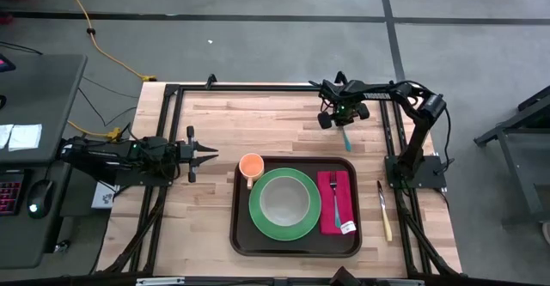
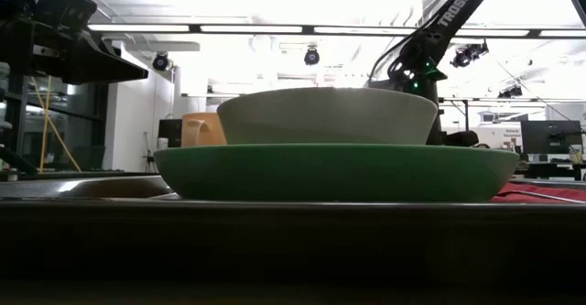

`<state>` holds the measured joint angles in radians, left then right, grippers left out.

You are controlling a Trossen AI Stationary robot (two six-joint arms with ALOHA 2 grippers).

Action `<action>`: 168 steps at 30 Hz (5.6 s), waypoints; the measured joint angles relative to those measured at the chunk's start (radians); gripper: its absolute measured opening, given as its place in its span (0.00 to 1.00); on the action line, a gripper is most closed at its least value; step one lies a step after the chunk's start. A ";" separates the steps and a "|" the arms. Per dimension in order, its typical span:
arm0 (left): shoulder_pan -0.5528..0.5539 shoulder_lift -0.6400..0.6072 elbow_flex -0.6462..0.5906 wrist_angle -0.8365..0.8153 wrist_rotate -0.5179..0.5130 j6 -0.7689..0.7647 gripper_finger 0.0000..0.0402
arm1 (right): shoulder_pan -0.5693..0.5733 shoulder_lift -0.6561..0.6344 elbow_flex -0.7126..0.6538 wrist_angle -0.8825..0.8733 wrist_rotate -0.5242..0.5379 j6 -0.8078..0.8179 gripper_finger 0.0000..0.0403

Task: Set up tray
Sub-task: Put the blue spoon on top of the red table napkin

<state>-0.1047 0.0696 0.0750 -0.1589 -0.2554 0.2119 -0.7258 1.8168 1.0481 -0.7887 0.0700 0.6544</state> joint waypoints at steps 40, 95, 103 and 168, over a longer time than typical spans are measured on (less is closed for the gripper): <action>0.000 0.000 0.000 0.000 0.000 0.000 0.24 | 0.134 0.001 0.324 -0.454 -0.013 0.075 0.00; 0.000 0.000 0.000 0.001 -0.019 0.000 0.24 | 0.599 -0.156 0.360 -0.488 -0.082 0.638 0.00; 0.000 0.000 0.000 0.000 -0.017 0.000 0.24 | 0.686 -0.156 0.360 -0.485 -0.087 0.738 0.00; 0.000 0.000 0.000 0.000 -0.016 0.000 0.24 | 0.918 -0.153 0.087 -0.105 -0.191 1.100 0.00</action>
<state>-0.1047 0.0698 0.0753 -0.1593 -0.2718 0.2123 0.1925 1.6642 1.1351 -0.8935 -0.1207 1.7546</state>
